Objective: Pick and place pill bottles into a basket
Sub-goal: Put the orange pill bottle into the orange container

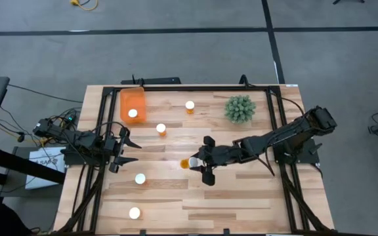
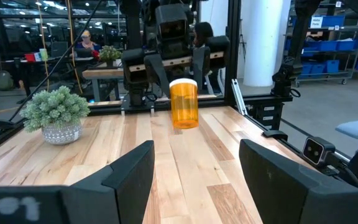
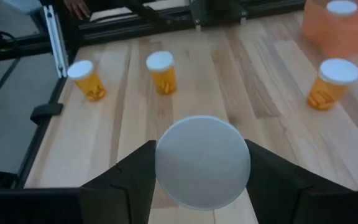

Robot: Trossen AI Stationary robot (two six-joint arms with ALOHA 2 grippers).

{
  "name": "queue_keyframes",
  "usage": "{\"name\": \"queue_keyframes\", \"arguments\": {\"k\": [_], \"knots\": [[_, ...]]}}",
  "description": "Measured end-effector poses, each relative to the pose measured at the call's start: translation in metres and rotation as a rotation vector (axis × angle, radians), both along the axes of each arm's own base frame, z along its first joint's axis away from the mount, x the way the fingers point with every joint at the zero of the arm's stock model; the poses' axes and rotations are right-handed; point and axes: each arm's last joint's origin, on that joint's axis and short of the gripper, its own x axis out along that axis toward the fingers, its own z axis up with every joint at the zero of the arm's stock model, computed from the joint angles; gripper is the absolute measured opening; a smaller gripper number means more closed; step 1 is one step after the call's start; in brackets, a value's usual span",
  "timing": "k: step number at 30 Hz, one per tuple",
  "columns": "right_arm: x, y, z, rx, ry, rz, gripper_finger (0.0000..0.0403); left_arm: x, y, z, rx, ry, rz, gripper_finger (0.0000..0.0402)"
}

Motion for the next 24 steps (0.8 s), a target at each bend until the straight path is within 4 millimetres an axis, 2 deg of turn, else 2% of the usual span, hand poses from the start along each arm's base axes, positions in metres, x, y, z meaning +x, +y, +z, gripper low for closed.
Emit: {"name": "queue_keyframes", "arguments": {"k": [5, 8, 13, 17, 20, 24], "knots": [[0.003, -0.003, 0.007, 0.001, -0.02, -0.008, 0.0214, -0.001, 0.0, 0.009, -0.029, -0.093, 0.003, 0.0226], [0.005, -0.004, 0.01, -0.01, -0.029, -0.01, 0.0207, -0.002, 0.002, 0.014, -0.063, -0.131, 0.044, 0.0226], [0.01, -0.012, 0.018, -0.024, -0.054, -0.022, 0.0195, 0.003, 0.009, 0.0, -0.094, 0.06, 0.274, 0.0223], [0.014, -0.021, 0.023, -0.035, -0.07, -0.04, 0.0214, 0.011, 0.009, -0.004, -0.124, 0.104, 0.287, 0.0218], [0.016, -0.026, 0.027, -0.033, -0.081, -0.057, 0.0221, 0.018, 0.009, 0.001, -0.13, 0.091, 0.3, 0.0215], [0.019, -0.032, 0.032, -0.021, -0.103, -0.078, 0.0202, 0.031, 0.01, 0.014, -0.096, 0.154, 0.325, 0.0212]]}}
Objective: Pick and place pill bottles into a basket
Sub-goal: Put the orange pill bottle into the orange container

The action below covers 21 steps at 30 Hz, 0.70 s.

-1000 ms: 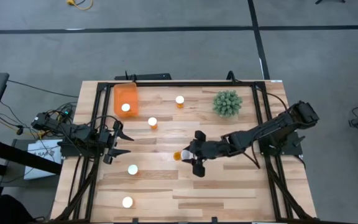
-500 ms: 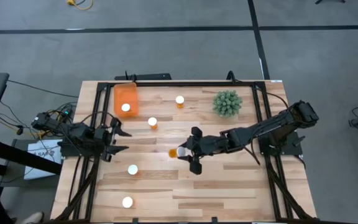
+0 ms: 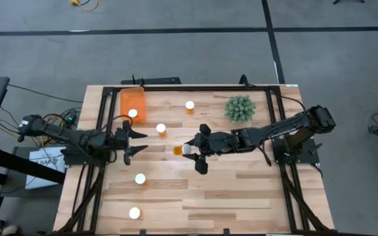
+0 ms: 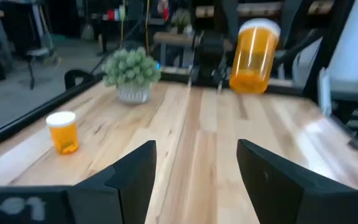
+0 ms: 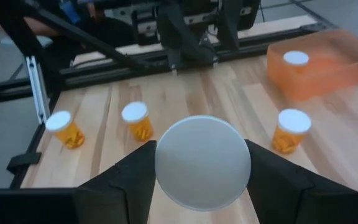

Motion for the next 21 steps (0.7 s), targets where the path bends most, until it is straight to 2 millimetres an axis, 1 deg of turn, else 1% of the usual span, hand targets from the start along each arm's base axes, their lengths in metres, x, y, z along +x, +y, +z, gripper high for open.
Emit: {"name": "queue_keyframes", "arguments": {"k": [2, 4, 9, 11, 17, 21], "knots": [[0.002, -0.002, 0.002, -0.002, -0.024, -0.003, 0.0195, 0.009, 0.0, 0.008, 0.019, 0.037, -0.011, 0.0212], [0.003, -0.005, 0.004, -0.005, -0.043, -0.01, 0.0196, 0.019, 0.0, 0.017, 0.043, 0.079, -0.019, 0.0212], [0.004, -0.014, 0.004, -0.005, -0.046, -0.034, 0.0225, 0.047, 0.001, 0.038, 0.075, 0.133, 0.01, 0.0212], [0.005, -0.016, 0.004, -0.006, -0.046, -0.043, 0.0226, 0.057, 0.002, 0.046, 0.106, 0.155, 0.006, 0.0212], [0.005, -0.019, 0.004, -0.009, -0.042, -0.05, 0.0197, 0.084, 0.001, 0.058, 0.168, 0.232, -0.007, 0.0212], [0.005, -0.02, 0.004, -0.025, -0.042, -0.045, 0.0203, 0.1, 0.001, 0.061, 0.156, 0.231, -0.07, 0.0212]]}}
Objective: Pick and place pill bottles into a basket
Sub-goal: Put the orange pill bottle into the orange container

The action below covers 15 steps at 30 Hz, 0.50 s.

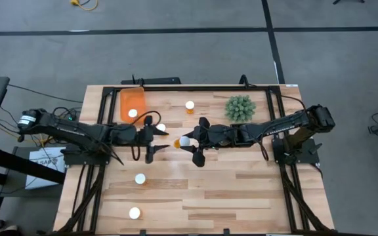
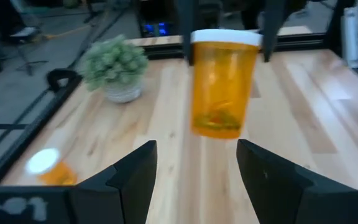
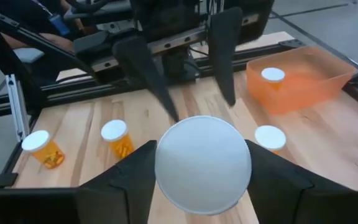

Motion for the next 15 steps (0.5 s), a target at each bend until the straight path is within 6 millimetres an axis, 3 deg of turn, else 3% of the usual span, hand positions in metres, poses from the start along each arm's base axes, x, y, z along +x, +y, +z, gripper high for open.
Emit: {"name": "queue_keyframes", "arguments": {"k": [4, 8, 15], "knots": [[0.0, -0.003, 0.0, -0.006, 0.0, -0.008, 0.0217, 0.012, -0.001, 0.003, -0.027, 0.003, -0.048, 0.0212], [0.001, -0.006, 0.0, -0.009, 0.001, -0.016, 0.0206, 0.021, -0.002, 0.002, -0.029, 0.016, -0.054, 0.0212], [0.001, -0.006, 0.0, -0.021, -0.005, -0.007, 0.0206, 0.023, 0.0, 0.003, -0.001, -0.012, -0.003, 0.0212]]}}
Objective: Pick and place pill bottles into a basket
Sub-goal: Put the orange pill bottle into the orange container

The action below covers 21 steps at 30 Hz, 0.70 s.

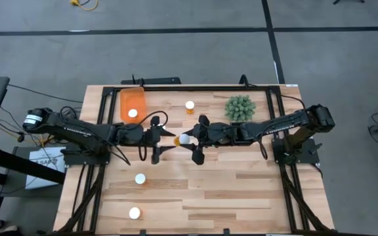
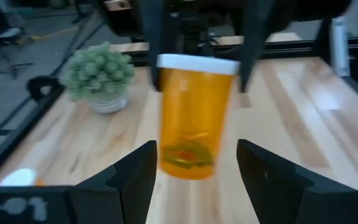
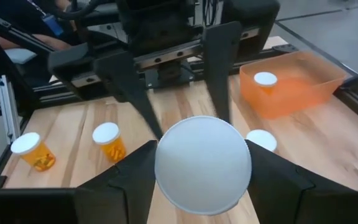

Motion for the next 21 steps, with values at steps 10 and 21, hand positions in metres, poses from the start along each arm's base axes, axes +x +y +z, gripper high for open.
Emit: {"name": "queue_keyframes", "arguments": {"k": [10, 21], "knots": [[0.0, 0.0, 0.0, -0.007, 0.0, 0.003, 0.0195, 0.004, 0.014, -0.004, -0.023, 0.016, -0.019, 0.023], [0.001, 0.0, 0.002, -0.004, -0.025, 0.005, 0.0205, 0.011, 0.015, -0.009, -0.041, 0.004, -0.048, 0.0281]]}}
